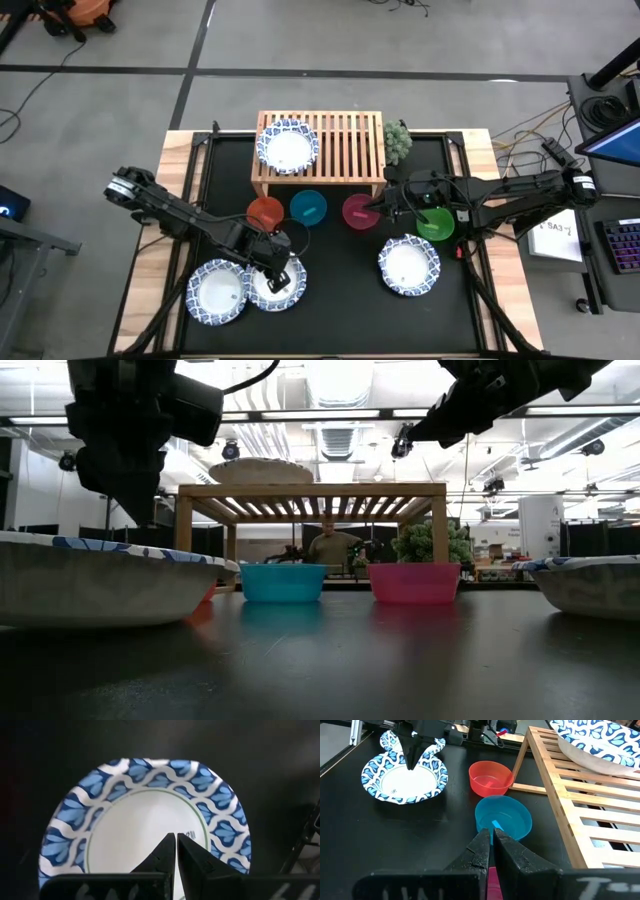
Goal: Place and stack bowls onto a shelf
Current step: Put the orange bowl on the shelf
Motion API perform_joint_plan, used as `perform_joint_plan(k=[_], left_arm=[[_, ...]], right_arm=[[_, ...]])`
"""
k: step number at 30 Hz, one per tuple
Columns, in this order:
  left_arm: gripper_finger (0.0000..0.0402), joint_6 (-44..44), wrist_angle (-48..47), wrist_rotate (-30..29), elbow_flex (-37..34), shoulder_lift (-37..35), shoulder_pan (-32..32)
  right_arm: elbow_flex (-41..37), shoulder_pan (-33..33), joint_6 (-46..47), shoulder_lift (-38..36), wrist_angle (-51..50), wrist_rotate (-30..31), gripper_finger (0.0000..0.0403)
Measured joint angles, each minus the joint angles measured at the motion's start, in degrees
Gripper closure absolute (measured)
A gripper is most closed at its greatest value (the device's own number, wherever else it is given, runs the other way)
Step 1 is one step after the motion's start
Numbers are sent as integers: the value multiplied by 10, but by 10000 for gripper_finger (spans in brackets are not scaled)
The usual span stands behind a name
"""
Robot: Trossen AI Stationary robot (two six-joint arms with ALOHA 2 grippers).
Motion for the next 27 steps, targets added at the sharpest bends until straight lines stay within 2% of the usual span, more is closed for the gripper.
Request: perform_joint_plan(k=[9,15,27], left_arm=[[402,24,-5,0,0,0,14],[402,-1,-31,60,0,-1,34],[402,24,-38,108,0,-2,35]], right_arm=[[0,0,-2,0,-2,0,390],[0,0,-3,0,-2,0,390],[0,0,-17,0,-3,0,390]])
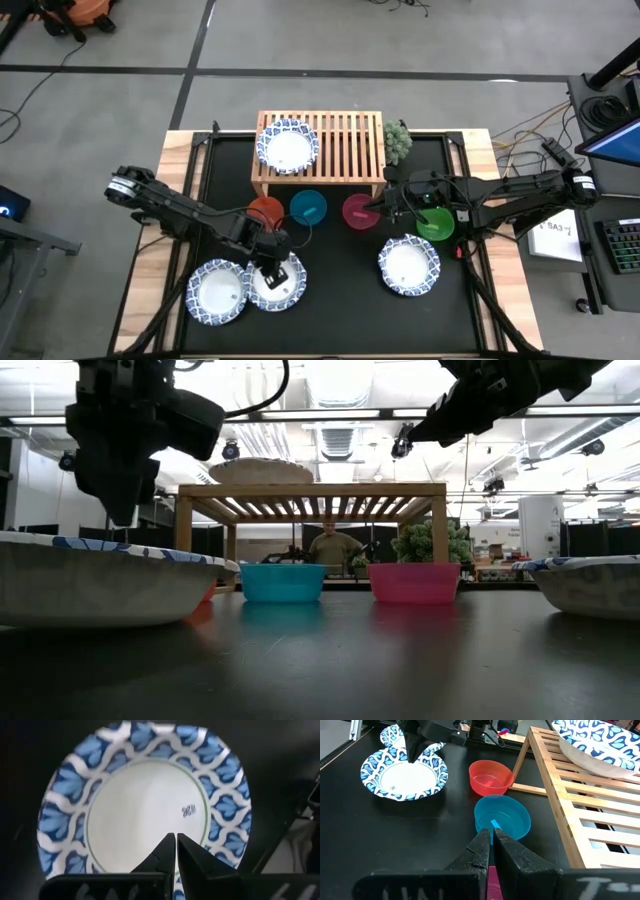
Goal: Place and stack bowls onto a shelf
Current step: Put the orange bowl on the shelf
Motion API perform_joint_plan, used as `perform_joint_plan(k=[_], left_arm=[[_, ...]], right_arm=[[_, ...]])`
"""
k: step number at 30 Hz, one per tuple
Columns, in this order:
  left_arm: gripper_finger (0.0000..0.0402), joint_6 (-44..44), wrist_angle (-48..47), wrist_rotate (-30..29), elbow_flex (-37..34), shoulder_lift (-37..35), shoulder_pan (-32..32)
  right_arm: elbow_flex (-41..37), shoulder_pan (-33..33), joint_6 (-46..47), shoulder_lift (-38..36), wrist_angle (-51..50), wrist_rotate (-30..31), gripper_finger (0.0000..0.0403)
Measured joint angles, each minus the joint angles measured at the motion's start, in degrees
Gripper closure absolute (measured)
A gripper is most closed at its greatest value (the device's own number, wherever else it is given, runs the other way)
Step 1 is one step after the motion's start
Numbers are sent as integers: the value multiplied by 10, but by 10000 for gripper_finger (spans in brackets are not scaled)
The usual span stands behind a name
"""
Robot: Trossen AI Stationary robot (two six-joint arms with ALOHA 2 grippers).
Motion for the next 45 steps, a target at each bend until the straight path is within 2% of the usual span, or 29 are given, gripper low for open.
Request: perform_joint_plan(k=[9,15,26,30,34,38,43,45], left_arm=[[402,-34,-76,36,0,-2,2],[399,-25,-88,61,0,-2,16],[319,22,-101,61,0,-2,26],[309,11,-104,61,12,-3,26],[308,28,-110,60,64,-3,24],[308,63,-177,9,141,-3,24],[308,125,-299,-138,218,-4,17],[308,173,-314,-174,225,-4,11]], right_arm=[[0,0,0,0,0,0,390],[0,0,0,0,0,0,390],[0,0,4,0,0,0,390],[0,0,5,0,0,0,390],[0,0,5,0,0,0,390],[0,0,5,0,0,0,390],[0,0,5,0,-1,0,390],[0,0,5,0,-4,0,390]])
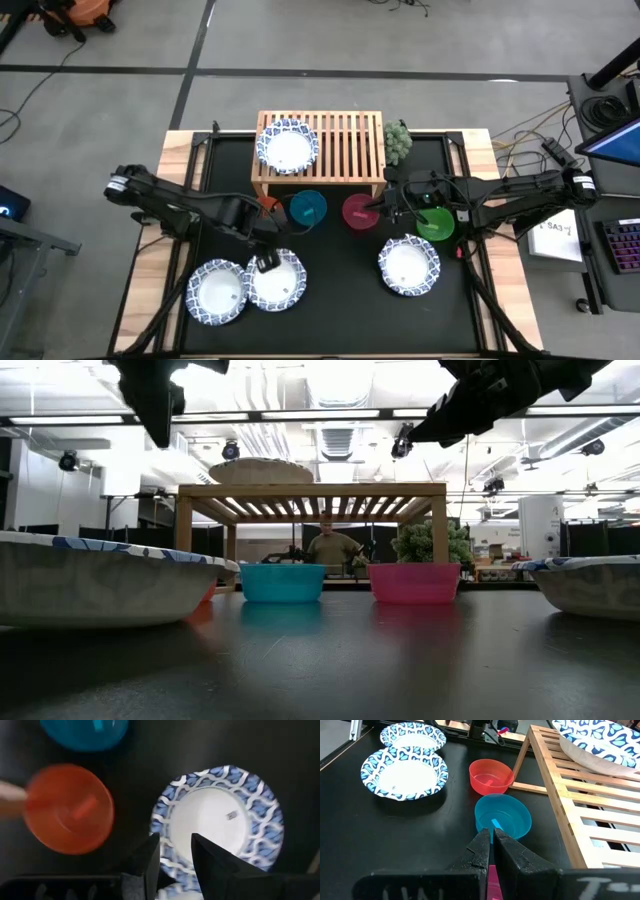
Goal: Place and stack bowls onto a shelf
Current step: Put the orange bowl on the shelf
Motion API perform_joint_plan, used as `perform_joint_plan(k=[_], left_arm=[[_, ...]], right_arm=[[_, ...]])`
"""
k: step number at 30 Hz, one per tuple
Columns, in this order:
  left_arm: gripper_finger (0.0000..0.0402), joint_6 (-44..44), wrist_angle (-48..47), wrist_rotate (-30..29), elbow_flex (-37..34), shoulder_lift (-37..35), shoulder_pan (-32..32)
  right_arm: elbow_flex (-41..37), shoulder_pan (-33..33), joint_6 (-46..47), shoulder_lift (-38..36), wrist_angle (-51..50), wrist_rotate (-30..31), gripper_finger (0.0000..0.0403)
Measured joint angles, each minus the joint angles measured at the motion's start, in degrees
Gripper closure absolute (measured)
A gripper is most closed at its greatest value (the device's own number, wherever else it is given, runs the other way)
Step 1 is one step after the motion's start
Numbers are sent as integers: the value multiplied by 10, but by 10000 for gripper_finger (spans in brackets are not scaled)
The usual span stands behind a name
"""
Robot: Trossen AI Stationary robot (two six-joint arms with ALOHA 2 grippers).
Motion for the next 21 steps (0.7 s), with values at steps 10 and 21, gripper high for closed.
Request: perform_joint_plan(k=[10,21], left_arm=[[308,194,65,-40,-116,0,10],[308,207,174,-40,-242,0,57]], right_arm=[[0,0,2,0,-13,0,390],[-1,0,19,0,-14,0,390]])
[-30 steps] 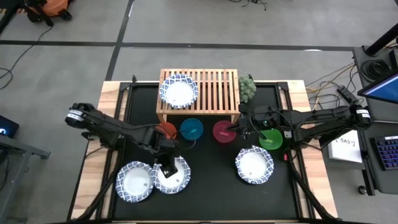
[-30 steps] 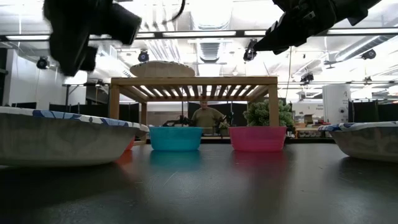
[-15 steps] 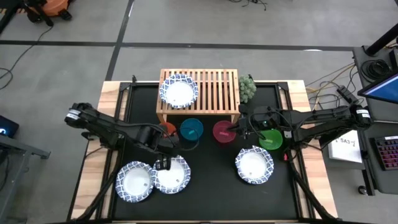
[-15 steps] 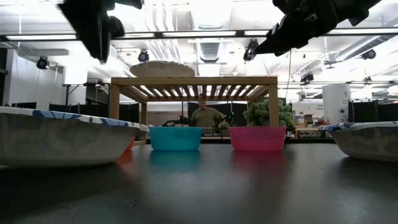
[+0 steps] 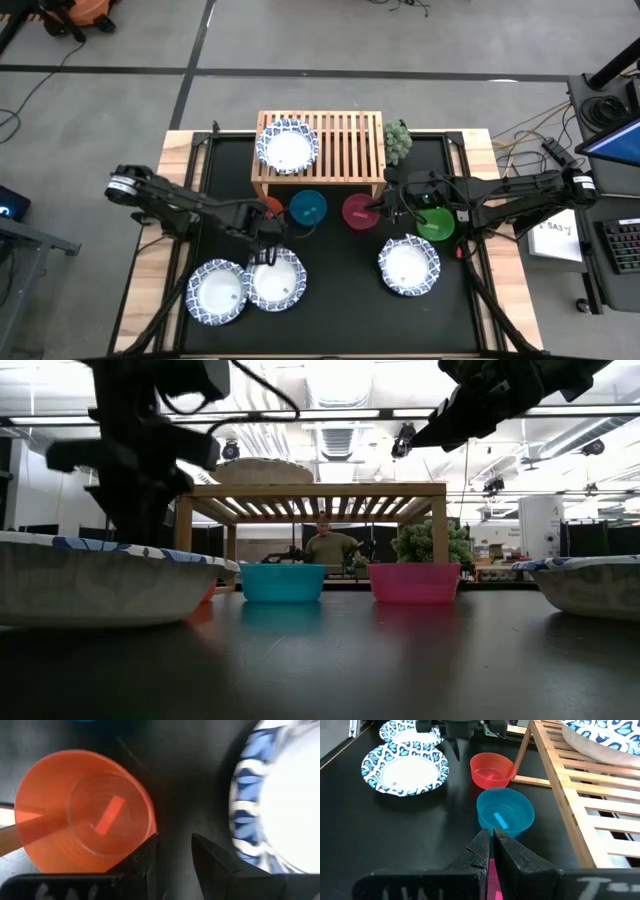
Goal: Place and stack bowls onto a shelf
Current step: Put the orange bowl on the shelf
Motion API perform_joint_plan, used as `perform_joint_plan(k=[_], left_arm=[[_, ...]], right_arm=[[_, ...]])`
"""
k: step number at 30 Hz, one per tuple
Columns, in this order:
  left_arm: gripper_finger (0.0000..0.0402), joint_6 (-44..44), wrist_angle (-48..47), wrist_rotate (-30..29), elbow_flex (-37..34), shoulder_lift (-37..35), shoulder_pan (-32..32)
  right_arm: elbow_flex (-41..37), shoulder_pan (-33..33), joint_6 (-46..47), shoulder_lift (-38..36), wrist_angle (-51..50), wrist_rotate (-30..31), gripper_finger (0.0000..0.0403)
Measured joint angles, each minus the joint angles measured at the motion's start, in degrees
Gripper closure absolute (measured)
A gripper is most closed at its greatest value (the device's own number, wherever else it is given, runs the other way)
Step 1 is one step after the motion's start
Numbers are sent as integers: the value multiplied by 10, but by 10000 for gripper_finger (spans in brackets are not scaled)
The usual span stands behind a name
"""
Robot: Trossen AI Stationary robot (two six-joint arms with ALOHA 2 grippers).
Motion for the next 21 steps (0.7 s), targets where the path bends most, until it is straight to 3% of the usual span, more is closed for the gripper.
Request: perform_joint_plan(k=[21], left_arm=[[308,30,67,-16,-22,0,41]], right_arm=[[0,11,54,0,-57,-2,390]])
